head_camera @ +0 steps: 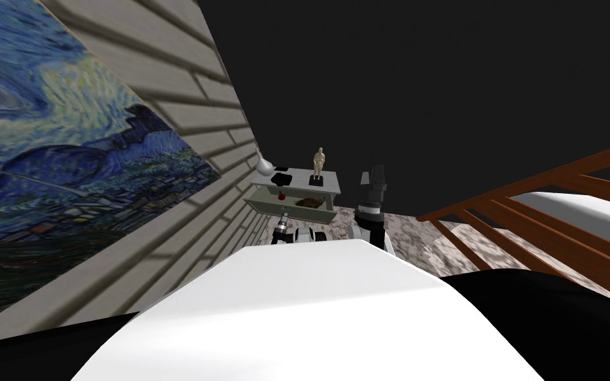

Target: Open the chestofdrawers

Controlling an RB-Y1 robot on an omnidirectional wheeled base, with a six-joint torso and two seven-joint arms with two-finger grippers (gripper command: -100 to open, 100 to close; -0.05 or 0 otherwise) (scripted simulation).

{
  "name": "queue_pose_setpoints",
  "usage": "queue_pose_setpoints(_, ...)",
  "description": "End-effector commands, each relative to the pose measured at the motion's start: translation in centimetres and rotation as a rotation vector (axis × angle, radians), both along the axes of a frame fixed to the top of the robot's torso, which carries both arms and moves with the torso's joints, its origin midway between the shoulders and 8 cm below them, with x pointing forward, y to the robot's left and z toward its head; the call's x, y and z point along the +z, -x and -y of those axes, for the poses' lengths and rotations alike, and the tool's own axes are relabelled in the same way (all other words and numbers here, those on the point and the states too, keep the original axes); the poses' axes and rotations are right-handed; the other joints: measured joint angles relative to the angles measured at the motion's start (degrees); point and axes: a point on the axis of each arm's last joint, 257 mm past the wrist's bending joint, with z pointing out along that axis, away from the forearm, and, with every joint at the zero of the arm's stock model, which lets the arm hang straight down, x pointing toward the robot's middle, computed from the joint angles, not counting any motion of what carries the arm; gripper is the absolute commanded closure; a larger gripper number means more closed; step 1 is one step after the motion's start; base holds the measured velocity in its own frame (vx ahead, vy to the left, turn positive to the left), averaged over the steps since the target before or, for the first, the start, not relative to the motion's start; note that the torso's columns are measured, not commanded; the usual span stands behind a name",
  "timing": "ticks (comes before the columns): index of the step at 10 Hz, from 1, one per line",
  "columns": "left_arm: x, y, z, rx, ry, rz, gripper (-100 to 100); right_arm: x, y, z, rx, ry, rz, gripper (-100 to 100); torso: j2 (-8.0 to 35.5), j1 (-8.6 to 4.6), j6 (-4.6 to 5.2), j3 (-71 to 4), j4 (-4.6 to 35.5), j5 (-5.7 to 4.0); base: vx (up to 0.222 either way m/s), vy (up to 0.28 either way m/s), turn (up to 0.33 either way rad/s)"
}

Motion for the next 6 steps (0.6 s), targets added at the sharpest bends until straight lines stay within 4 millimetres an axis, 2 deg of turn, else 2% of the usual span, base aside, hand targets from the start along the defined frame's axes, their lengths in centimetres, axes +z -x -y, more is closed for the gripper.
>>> queue_pose_setpoints(1, 1.2, -2.5, 0.6, -0.005, 0.001, -0.001, -100, 0.0, 0.0, 0.0, 0.000, 0.000, 0.000, 0, -0.33, 0.03, 0.03, -0.20, -0.09, 0.03, -0.074, 0.004, 0.031)
queue_pose_setpoints(6, 4.1, -7.3, 1.8, -0.016, 0.003, -0.001, -100, 0.0, 0.0, 0.0, 0.000, 0.000, 0.000, 0, 0.03, 0.21, -0.06, 0.00, -0.12, 0.08, -0.081, 0.016, 0.017)
